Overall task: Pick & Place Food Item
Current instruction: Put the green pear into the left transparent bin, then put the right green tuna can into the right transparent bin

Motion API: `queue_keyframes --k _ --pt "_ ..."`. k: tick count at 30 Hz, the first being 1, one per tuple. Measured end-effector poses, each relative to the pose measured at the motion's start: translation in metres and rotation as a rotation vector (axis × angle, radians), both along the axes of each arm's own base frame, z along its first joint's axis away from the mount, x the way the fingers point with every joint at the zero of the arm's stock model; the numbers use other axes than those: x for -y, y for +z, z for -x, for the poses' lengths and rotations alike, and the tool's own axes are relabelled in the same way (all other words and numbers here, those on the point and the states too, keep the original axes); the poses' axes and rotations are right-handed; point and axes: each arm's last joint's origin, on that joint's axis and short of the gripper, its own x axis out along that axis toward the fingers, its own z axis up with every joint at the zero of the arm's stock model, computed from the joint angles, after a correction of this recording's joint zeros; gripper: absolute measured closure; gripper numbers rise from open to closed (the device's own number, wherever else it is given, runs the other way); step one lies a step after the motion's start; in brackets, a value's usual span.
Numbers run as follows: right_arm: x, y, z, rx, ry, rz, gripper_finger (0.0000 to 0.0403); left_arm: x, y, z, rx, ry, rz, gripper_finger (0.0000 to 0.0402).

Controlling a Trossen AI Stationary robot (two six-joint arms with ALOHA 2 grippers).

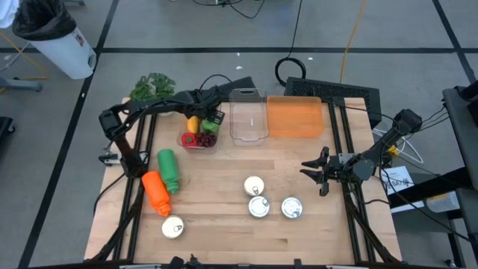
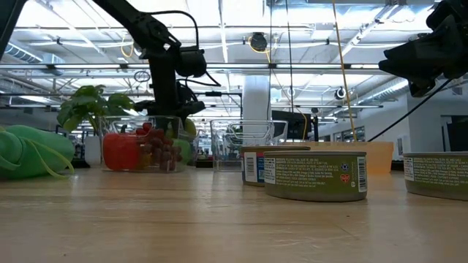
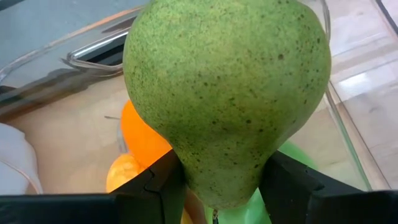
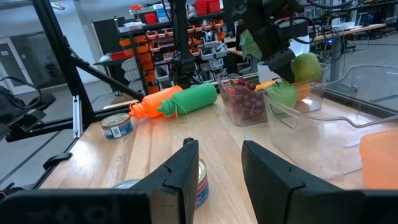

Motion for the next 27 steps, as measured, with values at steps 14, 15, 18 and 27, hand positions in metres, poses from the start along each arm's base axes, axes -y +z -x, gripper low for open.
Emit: queue_keyframes --k 14,15,18,27 --pt "0.000 0.000 0.000 0.000 0.000 0.000 0.0292 0.002 0.000 -0.002 -0.008 -0.019 -0.006 0.0195" --pt "0.000 0.000 0.000 0.000 0.000 0.000 0.0291 0.002 0.000 -0.001 -0.012 -0.017 -0.003 0.0184" --pt "0.000 0.000 0.000 0.000 0.000 0.000 0.0292 0.003 -0.001 0.000 -0.026 -0.015 0.007 0.0147" --pt "0.000 0.000 0.000 0.000 0.000 0.001 0.0291 0.013 0.032 0.009 0.067 -0.084 -0.016 0.0083"
